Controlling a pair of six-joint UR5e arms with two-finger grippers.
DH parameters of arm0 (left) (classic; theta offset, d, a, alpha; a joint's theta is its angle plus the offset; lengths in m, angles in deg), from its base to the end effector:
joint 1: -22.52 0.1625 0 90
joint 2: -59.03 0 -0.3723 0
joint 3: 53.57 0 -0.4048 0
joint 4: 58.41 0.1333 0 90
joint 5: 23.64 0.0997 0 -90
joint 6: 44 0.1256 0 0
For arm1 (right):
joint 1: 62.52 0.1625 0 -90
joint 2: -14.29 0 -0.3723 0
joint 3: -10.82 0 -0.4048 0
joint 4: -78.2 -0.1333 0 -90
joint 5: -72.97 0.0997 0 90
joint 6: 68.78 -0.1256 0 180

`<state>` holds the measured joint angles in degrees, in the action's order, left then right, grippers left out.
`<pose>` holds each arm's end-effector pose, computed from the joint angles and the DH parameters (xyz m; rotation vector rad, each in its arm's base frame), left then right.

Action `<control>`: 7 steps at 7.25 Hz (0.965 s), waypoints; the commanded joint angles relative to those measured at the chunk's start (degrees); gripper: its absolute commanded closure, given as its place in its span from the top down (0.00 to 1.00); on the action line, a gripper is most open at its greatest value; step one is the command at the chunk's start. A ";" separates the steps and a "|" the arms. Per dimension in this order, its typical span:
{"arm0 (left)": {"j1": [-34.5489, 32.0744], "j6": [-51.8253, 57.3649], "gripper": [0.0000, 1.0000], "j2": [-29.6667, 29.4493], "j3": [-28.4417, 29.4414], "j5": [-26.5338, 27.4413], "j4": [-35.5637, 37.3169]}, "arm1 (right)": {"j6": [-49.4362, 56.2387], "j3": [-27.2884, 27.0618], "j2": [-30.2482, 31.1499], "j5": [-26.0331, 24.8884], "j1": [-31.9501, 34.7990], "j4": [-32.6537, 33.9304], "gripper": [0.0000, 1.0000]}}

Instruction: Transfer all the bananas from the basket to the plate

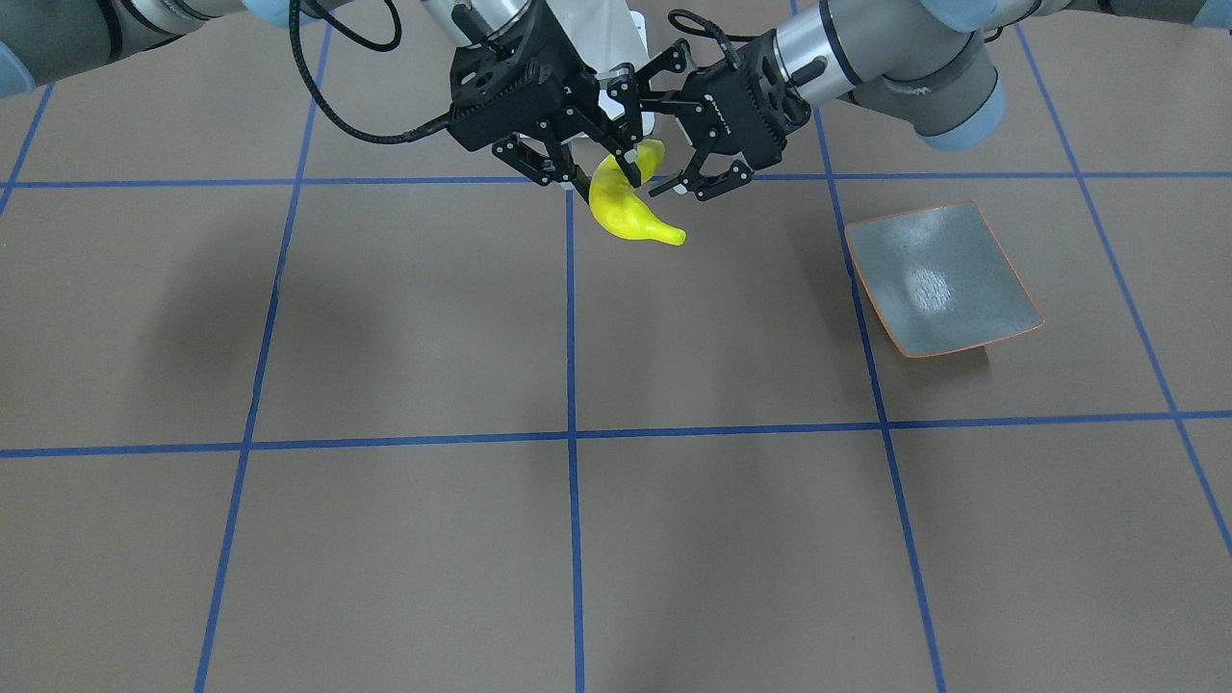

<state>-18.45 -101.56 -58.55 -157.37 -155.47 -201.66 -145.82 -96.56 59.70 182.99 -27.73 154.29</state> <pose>0.3914 -0.4055 0.1180 0.4914 1.5786 0.4873 -0.4333 -0.4110 0.0024 0.2584 -1.3149 0.0909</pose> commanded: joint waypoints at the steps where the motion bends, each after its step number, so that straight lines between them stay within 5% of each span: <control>1: 0.01 0.07 0.64 -0.02 0.00 0.00 -0.10 | 0.05 -0.11 -0.06 -0.25 -0.51 -0.68 0.00; 2: 0.01 -0.01 0.50 -0.02 -0.09 0.00 -0.10 | 0.14 -0.11 -0.06 -0.25 -0.60 -0.77 0.00; 4: -0.08 -0.45 0.00 -0.02 -0.18 0.00 -0.02 | 1.27 -0.11 -0.06 -0.25 -0.60 -0.77 0.00; 5: -0.08 -0.45 0.00 0.07 -0.09 0.00 -0.10 | 1.54 -0.11 -0.06 -0.25 -0.60 -1.03 0.00; 6: -0.08 -0.45 0.00 0.07 -0.09 0.00 -0.10 | 1.37 0.23 0.54 -0.33 -0.77 -4.08 0.43; 7: -0.08 -0.54 0.00 0.07 -0.09 0.00 -0.02 | 1.37 0.06 0.90 -1.03 -0.77 -4.46 0.99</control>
<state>-18.52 -102.02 -58.50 -157.48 -155.47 -201.74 -144.47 -96.48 60.16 182.52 -28.44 151.12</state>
